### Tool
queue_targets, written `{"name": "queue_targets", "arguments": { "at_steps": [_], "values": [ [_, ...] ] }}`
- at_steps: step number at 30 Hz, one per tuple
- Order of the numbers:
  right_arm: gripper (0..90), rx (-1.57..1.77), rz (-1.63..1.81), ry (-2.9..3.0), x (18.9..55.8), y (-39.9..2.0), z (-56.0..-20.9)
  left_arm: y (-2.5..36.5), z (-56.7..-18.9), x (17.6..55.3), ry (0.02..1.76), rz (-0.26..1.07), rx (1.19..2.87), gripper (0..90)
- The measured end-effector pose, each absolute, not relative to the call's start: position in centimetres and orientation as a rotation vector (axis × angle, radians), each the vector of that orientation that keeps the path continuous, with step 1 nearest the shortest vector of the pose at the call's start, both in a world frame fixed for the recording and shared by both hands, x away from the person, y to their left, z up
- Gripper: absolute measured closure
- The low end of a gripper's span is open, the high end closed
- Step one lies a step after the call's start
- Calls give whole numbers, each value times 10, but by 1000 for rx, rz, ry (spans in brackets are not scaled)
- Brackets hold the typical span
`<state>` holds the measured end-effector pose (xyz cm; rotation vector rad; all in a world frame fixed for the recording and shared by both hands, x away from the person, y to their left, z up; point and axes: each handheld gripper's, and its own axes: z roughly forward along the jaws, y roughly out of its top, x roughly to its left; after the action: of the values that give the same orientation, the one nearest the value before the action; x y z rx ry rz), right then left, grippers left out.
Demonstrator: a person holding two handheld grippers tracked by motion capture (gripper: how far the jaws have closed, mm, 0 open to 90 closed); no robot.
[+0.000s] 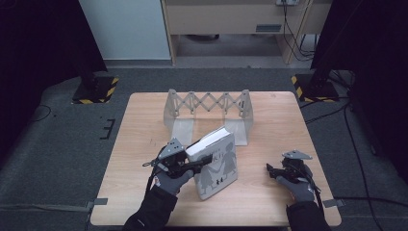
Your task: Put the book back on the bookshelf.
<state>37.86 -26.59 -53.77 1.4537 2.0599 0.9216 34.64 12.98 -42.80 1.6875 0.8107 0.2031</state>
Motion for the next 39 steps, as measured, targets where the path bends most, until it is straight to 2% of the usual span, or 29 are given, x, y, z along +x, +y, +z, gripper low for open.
{"name": "queue_targets", "arguments": {
  "at_steps": [15, 24, 29, 39],
  "values": [
    [147, 1455, 898, 2069, 379, -265, -538, 110, -394, 350, 781, 247, 1714, 422],
    [146, 1454, 897, 2069, 379, -265, -538, 91, -394, 354, 759, 252, 1769, 382],
    [142, 1455, 897, 2070, 379, -264, -538, 89, -394, 351, 740, 288, 1796, 361],
    [139, 1455, 894, 2068, 379, -264, -538, 85, -393, 347, 732, 267, 1833, 320]
  ]
}}
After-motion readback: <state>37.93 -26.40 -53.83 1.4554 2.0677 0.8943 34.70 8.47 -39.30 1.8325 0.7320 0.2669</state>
